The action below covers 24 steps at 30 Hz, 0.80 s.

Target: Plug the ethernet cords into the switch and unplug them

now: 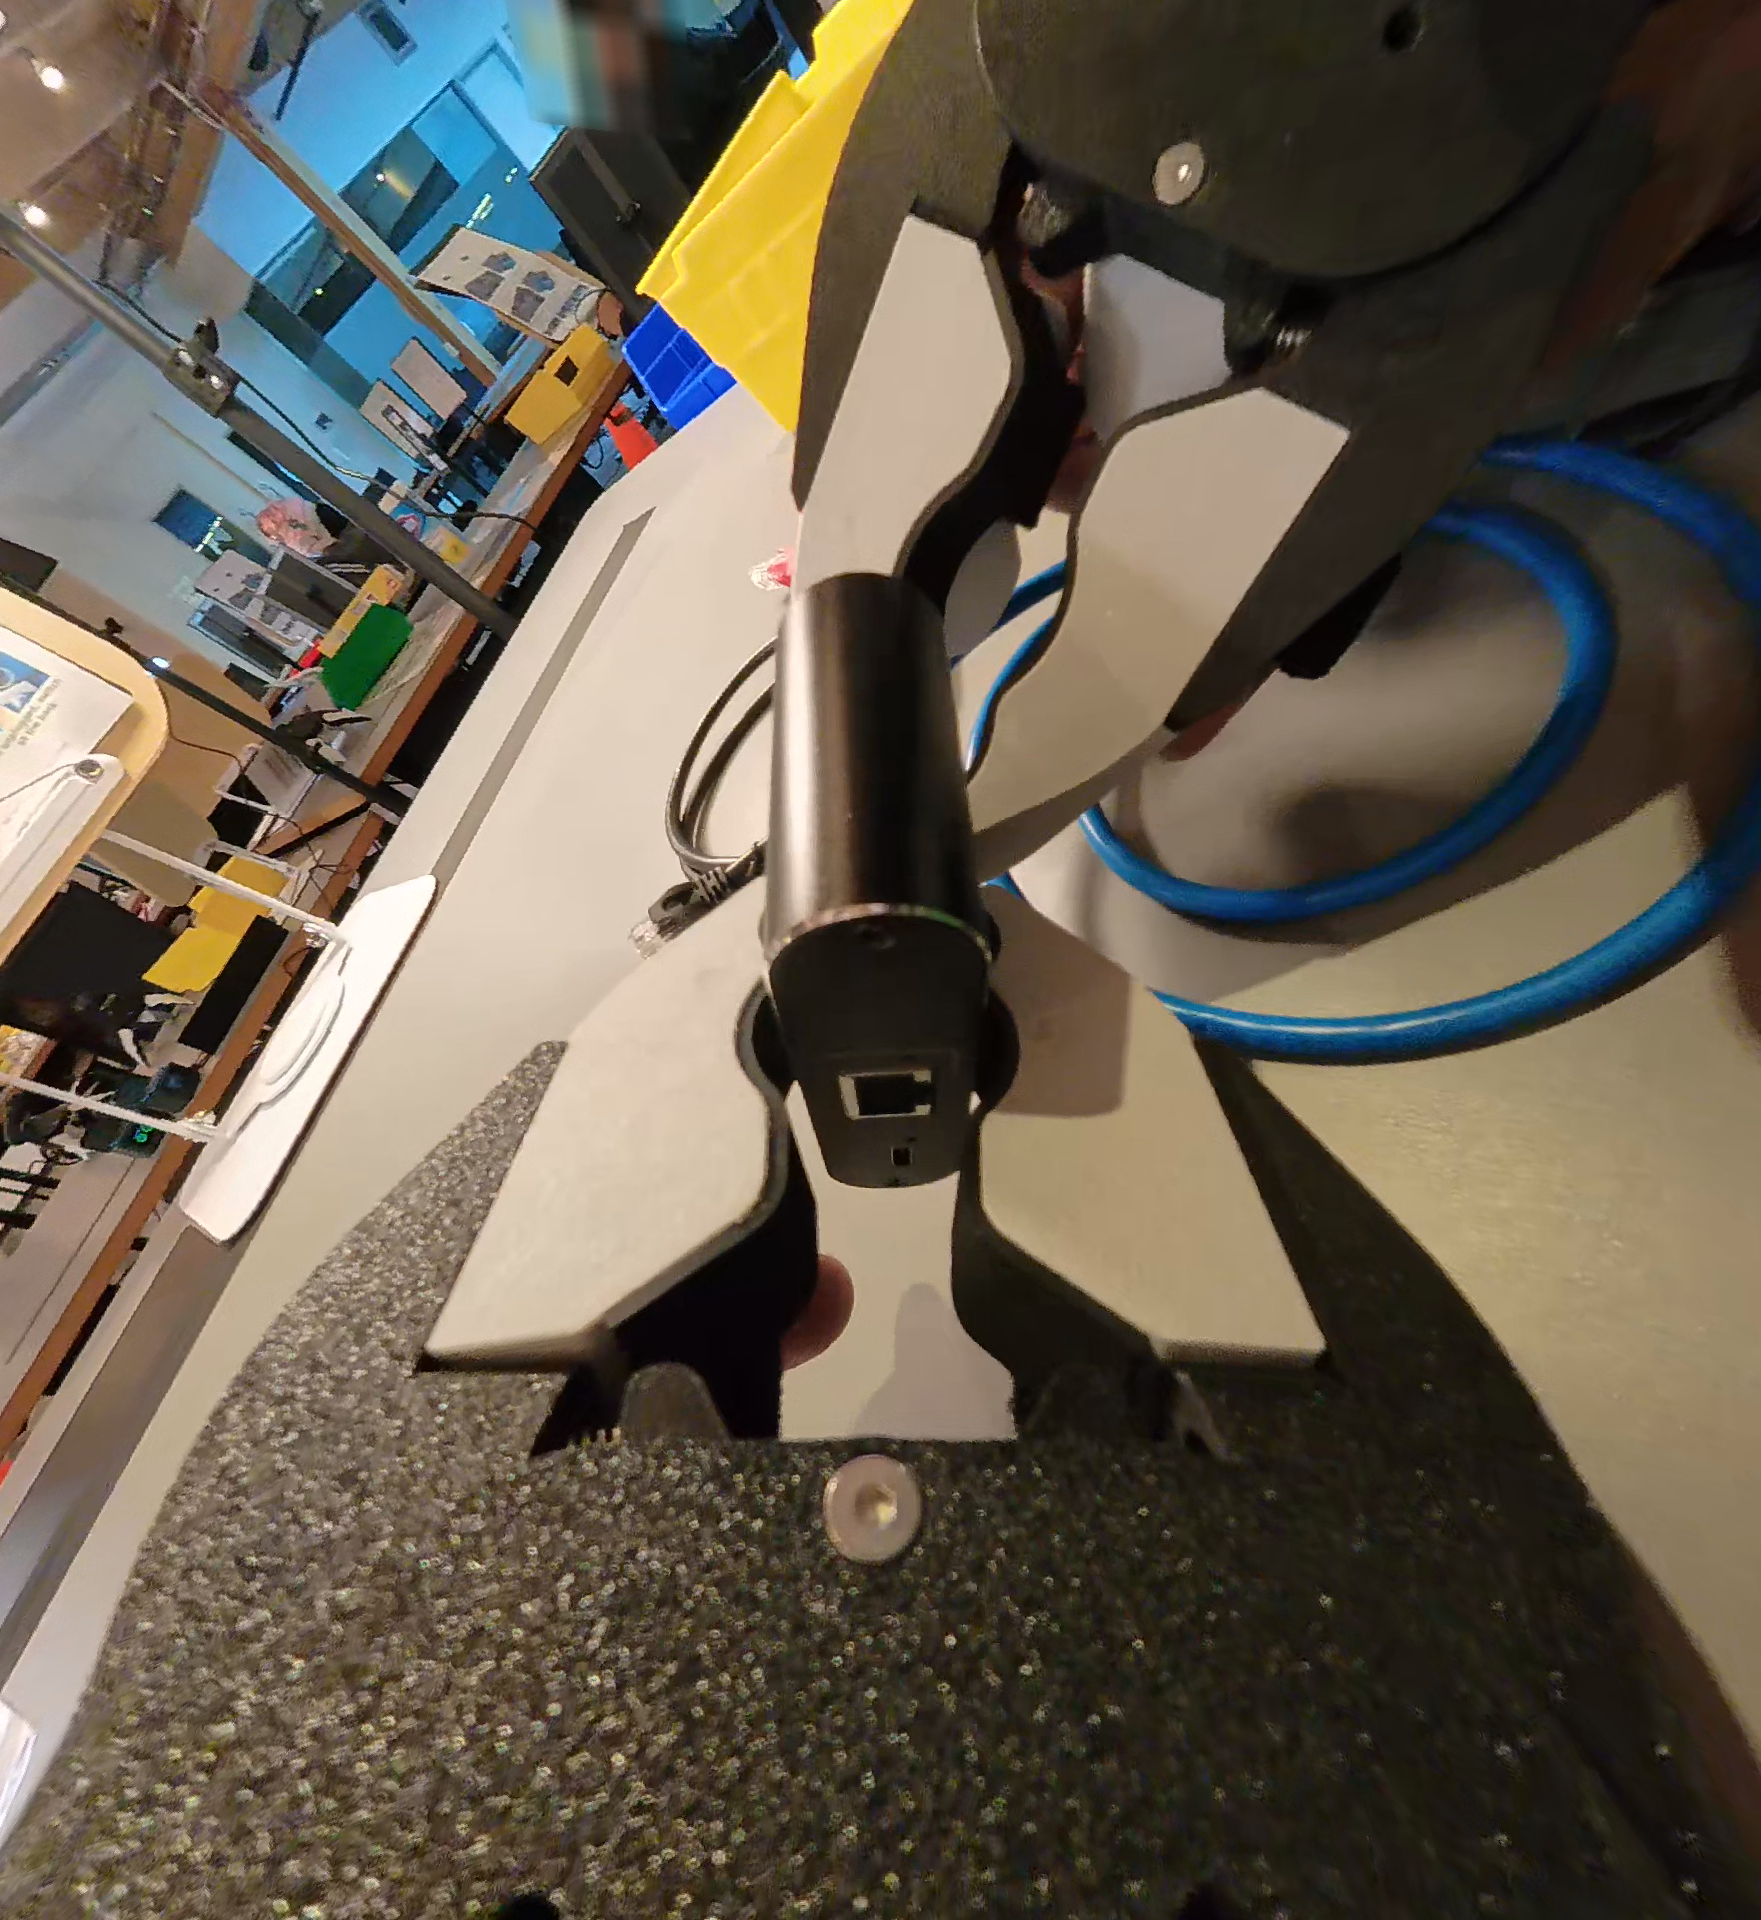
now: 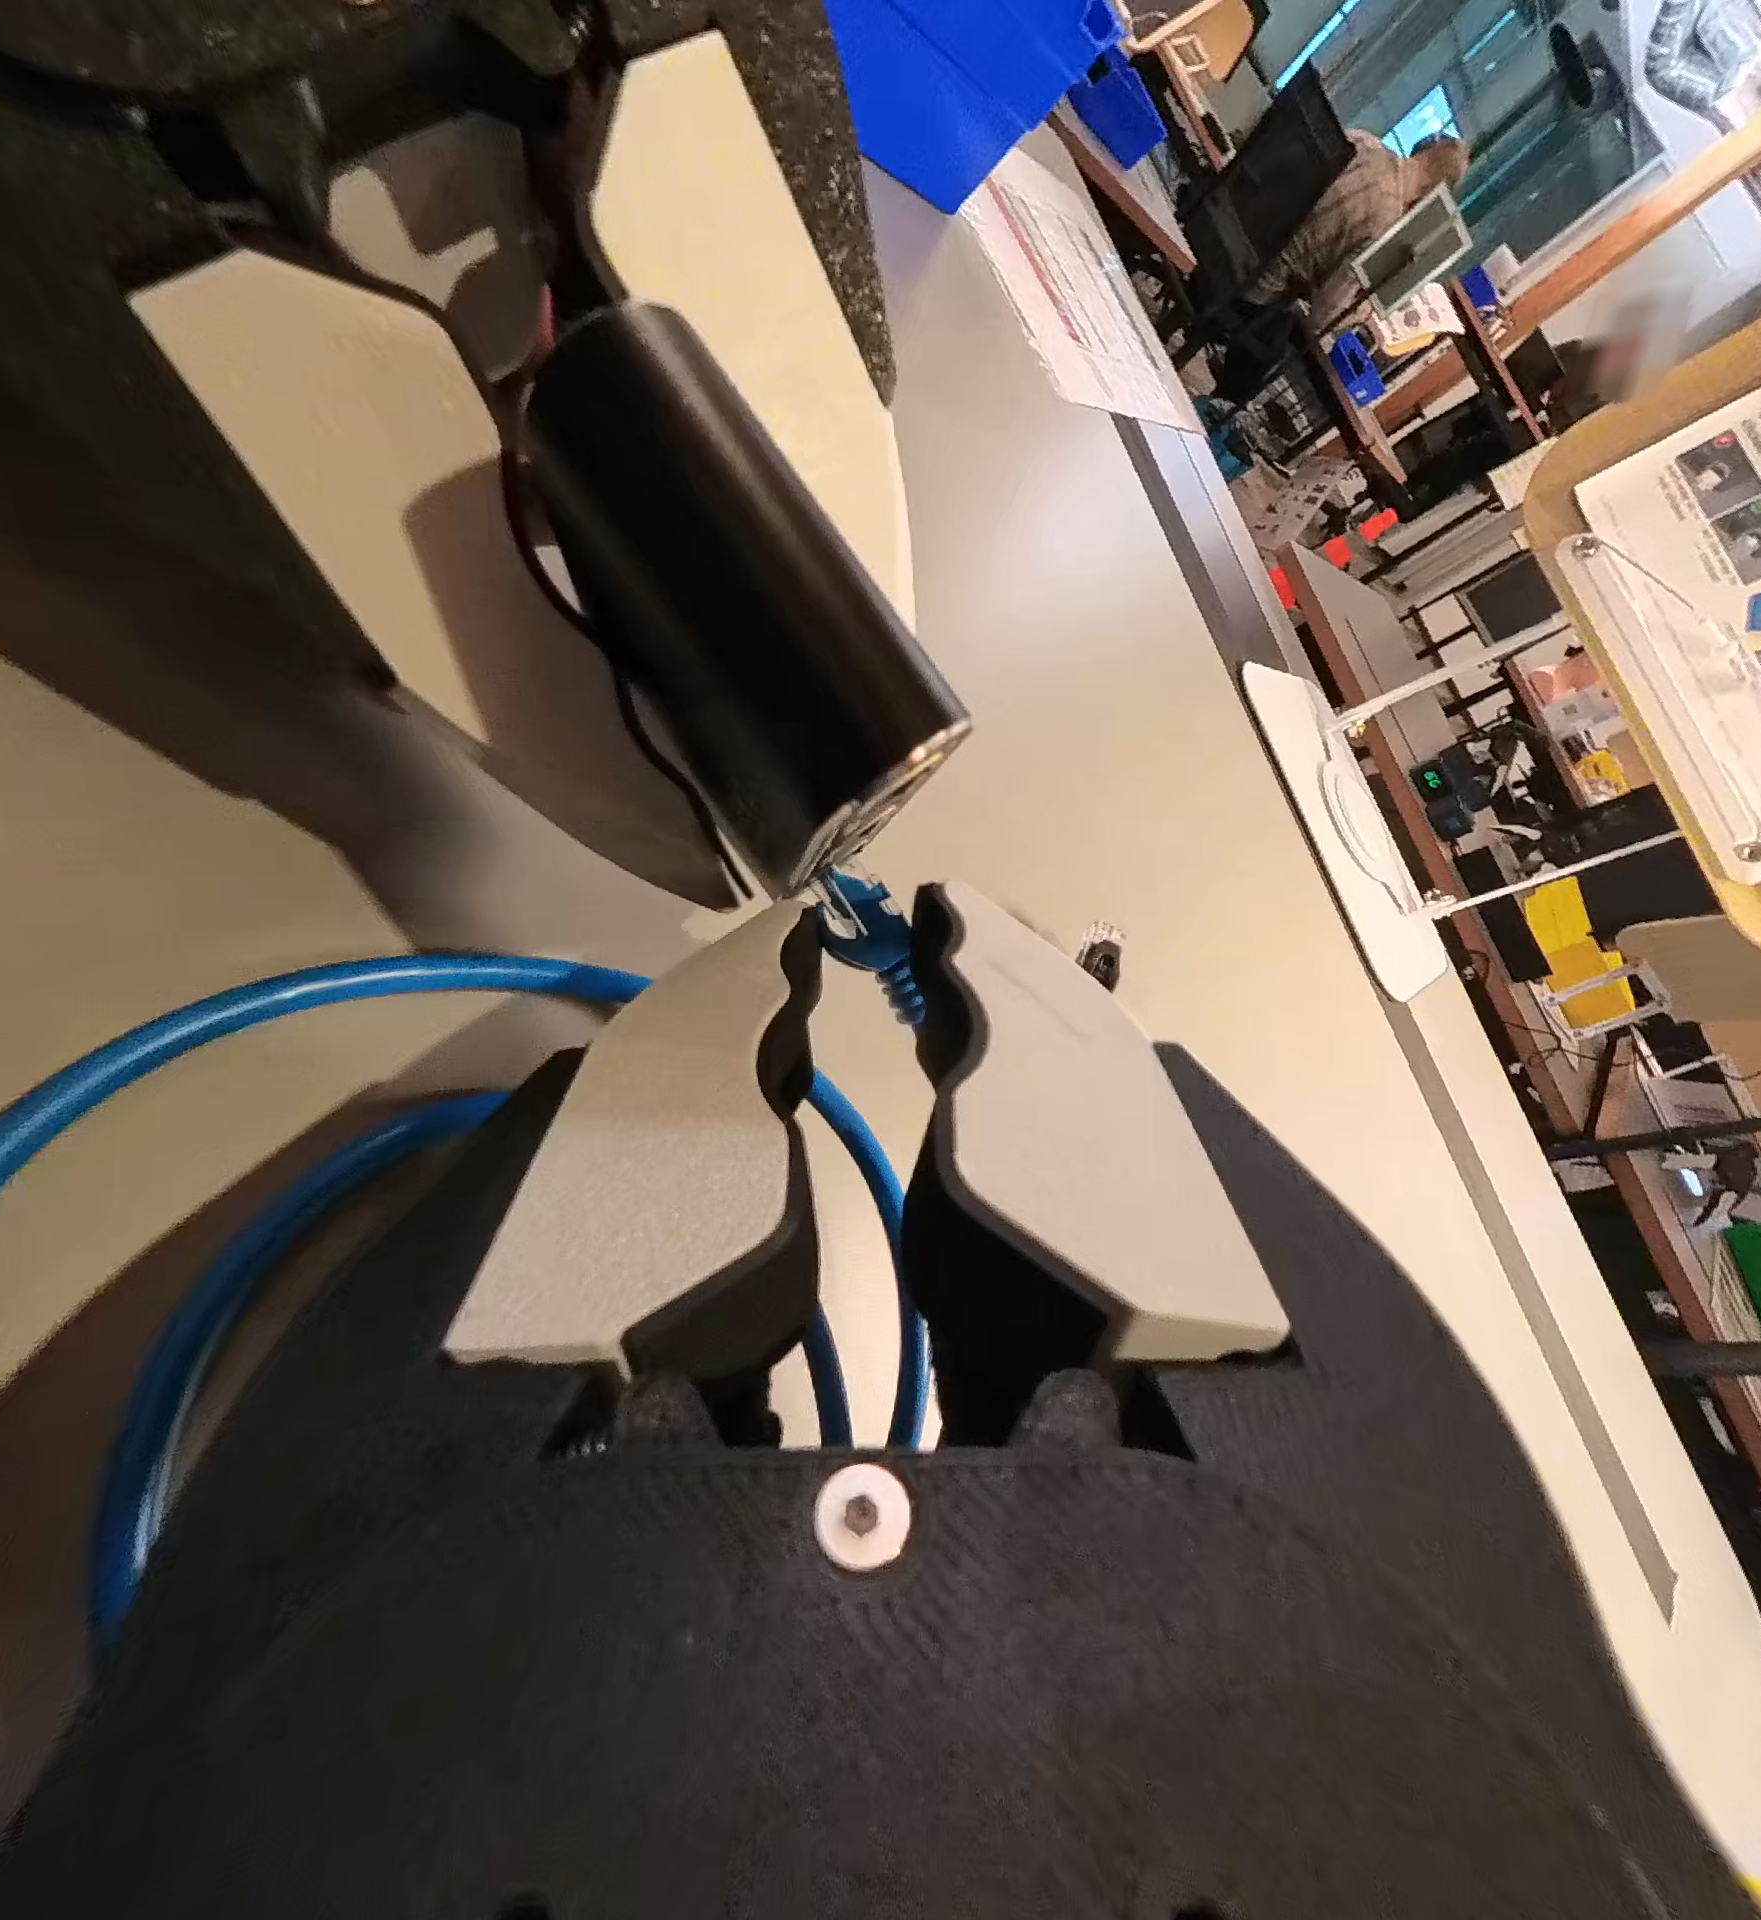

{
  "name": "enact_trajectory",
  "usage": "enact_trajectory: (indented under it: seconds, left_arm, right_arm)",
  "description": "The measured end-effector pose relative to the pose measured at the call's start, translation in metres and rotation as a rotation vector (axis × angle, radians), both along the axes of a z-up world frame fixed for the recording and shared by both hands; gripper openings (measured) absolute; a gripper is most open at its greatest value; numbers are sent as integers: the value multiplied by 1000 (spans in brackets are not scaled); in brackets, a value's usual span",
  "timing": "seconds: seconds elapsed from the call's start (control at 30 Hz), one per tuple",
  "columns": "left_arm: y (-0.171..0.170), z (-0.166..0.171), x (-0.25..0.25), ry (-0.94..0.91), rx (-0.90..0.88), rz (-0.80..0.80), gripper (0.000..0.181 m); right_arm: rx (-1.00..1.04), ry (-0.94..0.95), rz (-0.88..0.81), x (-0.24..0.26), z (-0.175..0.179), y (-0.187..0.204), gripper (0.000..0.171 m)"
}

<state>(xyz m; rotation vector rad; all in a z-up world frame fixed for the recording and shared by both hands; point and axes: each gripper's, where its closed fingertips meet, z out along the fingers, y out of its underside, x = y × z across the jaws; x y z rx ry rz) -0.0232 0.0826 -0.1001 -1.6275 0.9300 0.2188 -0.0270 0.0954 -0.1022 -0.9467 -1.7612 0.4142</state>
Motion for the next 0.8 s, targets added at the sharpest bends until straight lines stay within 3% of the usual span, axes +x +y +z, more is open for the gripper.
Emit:
enact_trajectory:
  seconds: [0.03, 0.8]
  left_arm:
    - [1, 0, 0, -1, 4, 3, 28]
    - [0, 11, 2, -108, 12, -35, 28]
  right_arm:
    - [-1, 3, -8, 0, 0, 1, 18]
    - [-87, 54, -16, 2, 11, 0, 17]
